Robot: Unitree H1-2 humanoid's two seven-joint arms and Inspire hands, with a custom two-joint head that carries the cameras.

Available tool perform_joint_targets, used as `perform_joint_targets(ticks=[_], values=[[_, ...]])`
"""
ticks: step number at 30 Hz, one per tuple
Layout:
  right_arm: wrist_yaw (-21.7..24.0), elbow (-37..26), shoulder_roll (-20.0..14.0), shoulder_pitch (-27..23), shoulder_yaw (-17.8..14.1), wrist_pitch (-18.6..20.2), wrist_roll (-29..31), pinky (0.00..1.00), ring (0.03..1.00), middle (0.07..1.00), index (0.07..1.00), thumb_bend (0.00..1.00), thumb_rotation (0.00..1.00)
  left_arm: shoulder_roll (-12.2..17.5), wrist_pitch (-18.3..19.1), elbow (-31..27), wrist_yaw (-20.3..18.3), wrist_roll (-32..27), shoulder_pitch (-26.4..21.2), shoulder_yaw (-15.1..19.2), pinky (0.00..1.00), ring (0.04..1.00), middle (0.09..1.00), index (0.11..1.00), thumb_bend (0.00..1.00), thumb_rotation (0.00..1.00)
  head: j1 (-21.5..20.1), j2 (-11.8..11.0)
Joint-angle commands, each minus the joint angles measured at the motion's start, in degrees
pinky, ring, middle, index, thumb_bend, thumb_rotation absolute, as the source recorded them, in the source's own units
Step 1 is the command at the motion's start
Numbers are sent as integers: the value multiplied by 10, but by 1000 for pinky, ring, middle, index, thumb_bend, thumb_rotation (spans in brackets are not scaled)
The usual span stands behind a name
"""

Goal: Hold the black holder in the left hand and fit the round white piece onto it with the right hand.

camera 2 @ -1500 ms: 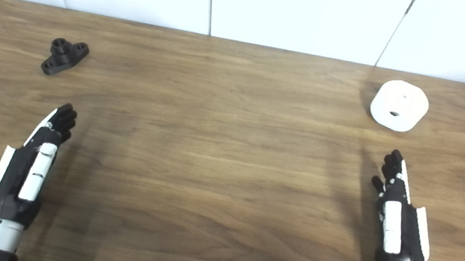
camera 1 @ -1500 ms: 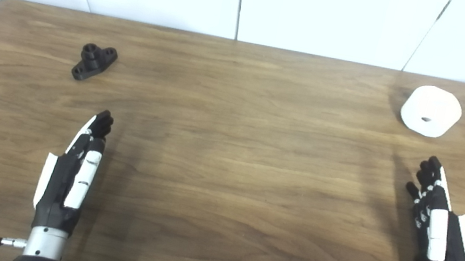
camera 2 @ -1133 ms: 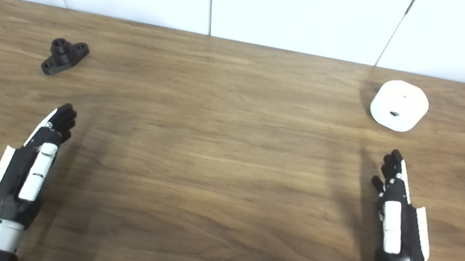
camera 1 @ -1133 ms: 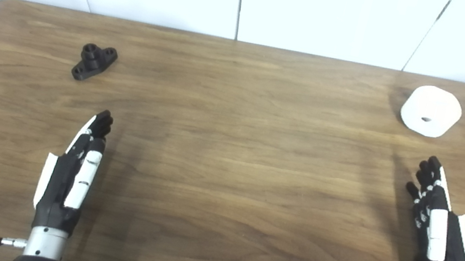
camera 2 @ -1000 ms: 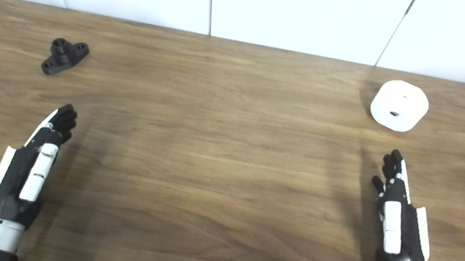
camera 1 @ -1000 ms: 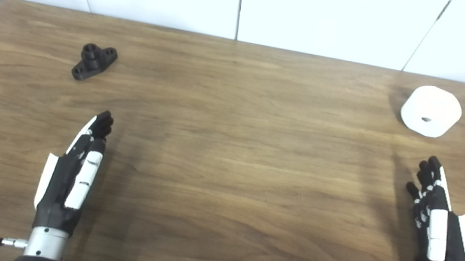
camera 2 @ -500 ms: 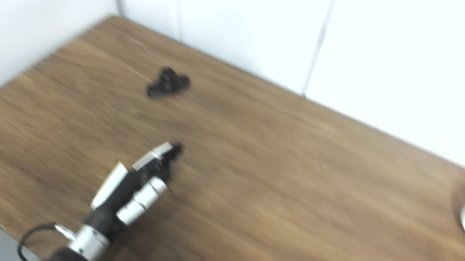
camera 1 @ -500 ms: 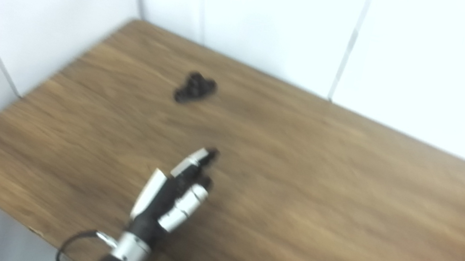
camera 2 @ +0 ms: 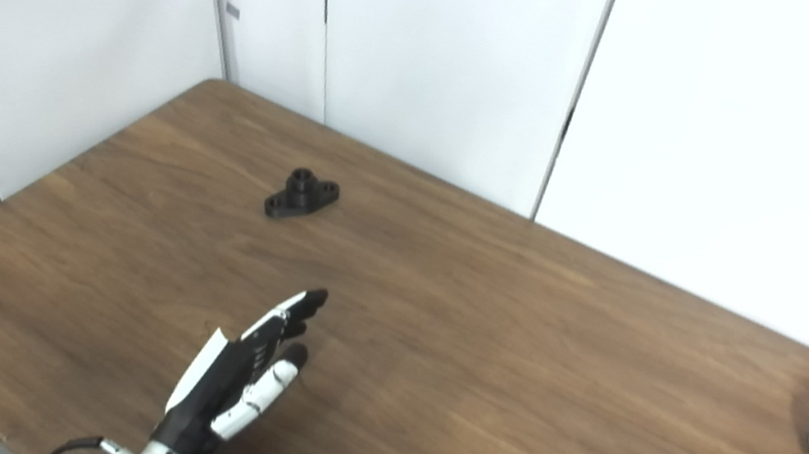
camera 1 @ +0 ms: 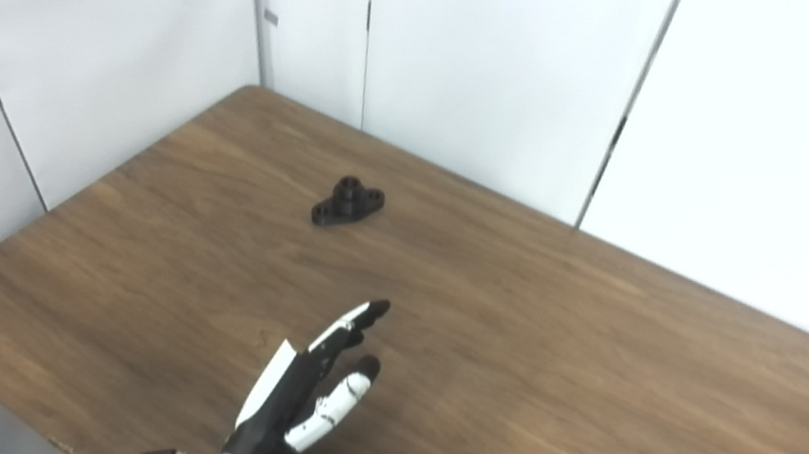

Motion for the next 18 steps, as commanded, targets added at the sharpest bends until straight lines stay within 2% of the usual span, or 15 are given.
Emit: perform_joint_targets(ticks=[1,5,7,9,13,15,16,18], values=[[-3,41,10,14,4,-22,3,1000,950,922,941,661,1000,-57,-3,27,11,15,2,-11,920,949,943,922,407,755,-8,1],[-3,40,11,16,4,-21,2,1000,934,916,937,651,1000,-55,9,20,25,48,7,-12,895,931,931,912,421,691,-9,3],[0,40,12,18,5,-28,4,1000,934,918,938,650,1000,-53,11,10,30,61,12,-13,876,918,918,896,427,622,-10,4],[3,43,12,18,7,-38,3,988,932,921,943,616,1000,-51,6,5,36,71,15,-13,860,909,908,880,454,509,-10,5],[-1,35,16,24,10,-37,-4,999,927,921,937,632,1000,-57,5,-13,54,80,18,-5,858,884,884,847,553,266,-21,4],[0,34,17,26,12,-40,-5,1000,924,924,938,633,1000,-58,10,-20,63,88,18,-2,852,875,867,830,607,185,-26,2],[-1,35,18,27,12,-44,-7,1000,923,925,938,633,1000,-61,28,-30,71,112,16,3,850,873,864,826,618,172,-29,0],[-3,32,21,29,13,-45,-11,998,913,920,934,629,1000,-64,67,-53,81,154,12,12,815,848,840,800,733,150,-32,0]])
